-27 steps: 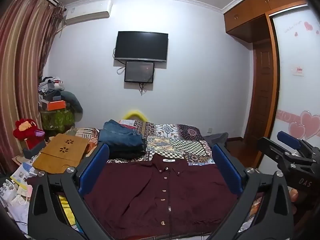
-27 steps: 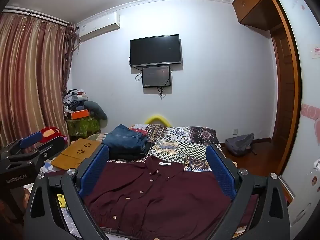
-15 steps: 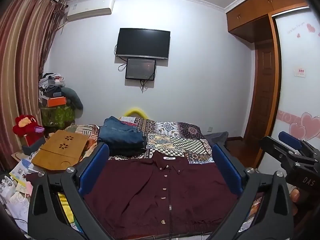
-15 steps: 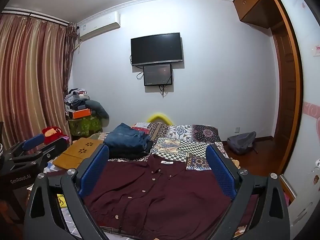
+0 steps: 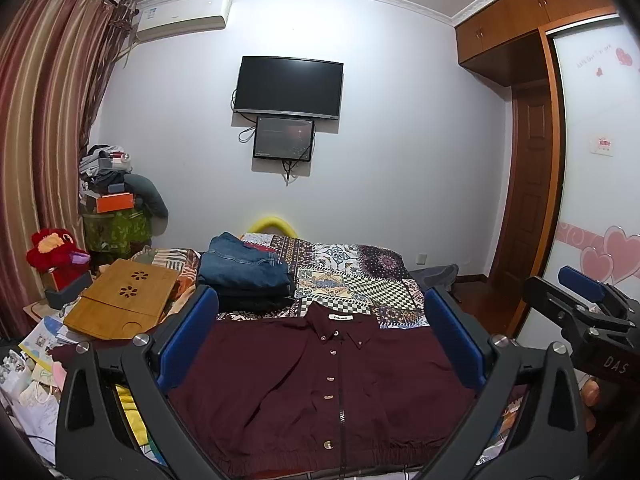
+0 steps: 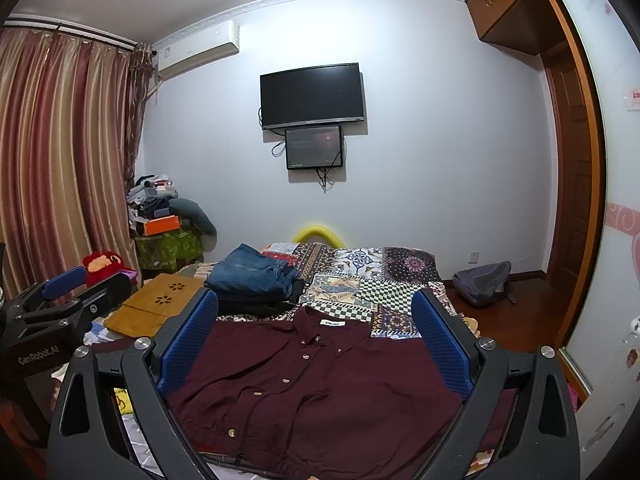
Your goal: Fold large clothes
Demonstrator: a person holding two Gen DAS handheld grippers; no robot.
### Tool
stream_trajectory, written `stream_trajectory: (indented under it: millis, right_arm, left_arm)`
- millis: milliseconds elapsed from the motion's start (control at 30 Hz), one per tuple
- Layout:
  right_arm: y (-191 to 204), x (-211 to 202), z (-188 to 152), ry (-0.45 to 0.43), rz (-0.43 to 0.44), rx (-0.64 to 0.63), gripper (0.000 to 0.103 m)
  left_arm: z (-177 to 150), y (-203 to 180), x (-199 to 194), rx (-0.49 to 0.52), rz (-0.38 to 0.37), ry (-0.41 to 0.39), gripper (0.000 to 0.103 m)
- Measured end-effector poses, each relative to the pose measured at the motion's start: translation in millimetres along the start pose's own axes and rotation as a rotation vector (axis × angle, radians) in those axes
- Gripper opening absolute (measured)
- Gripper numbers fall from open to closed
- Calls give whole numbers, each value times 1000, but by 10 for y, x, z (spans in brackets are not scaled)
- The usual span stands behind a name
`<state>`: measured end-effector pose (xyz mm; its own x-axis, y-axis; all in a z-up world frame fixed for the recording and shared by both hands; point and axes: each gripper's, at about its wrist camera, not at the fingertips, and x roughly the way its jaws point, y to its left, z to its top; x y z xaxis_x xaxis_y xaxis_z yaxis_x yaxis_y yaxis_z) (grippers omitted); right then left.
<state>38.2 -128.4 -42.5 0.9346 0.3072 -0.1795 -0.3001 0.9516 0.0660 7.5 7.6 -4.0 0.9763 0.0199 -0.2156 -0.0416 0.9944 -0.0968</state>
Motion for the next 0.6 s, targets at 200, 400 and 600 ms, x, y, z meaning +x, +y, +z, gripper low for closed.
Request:
stream_trajectory:
  millis: [200, 400, 600]
  right_arm:
    - [-9, -2, 11, 2, -4, -1, 97]
    - [-17, 3, 18, 4, -4, 0, 97]
    - [-13, -1, 25, 5, -4, 0, 97]
  left_arm:
    - [8, -6, 2, 4, 3, -4, 103]
    - [7, -6, 3, 2, 5, -4, 103]
    - [-4, -13, -9, 1, 9, -10, 103]
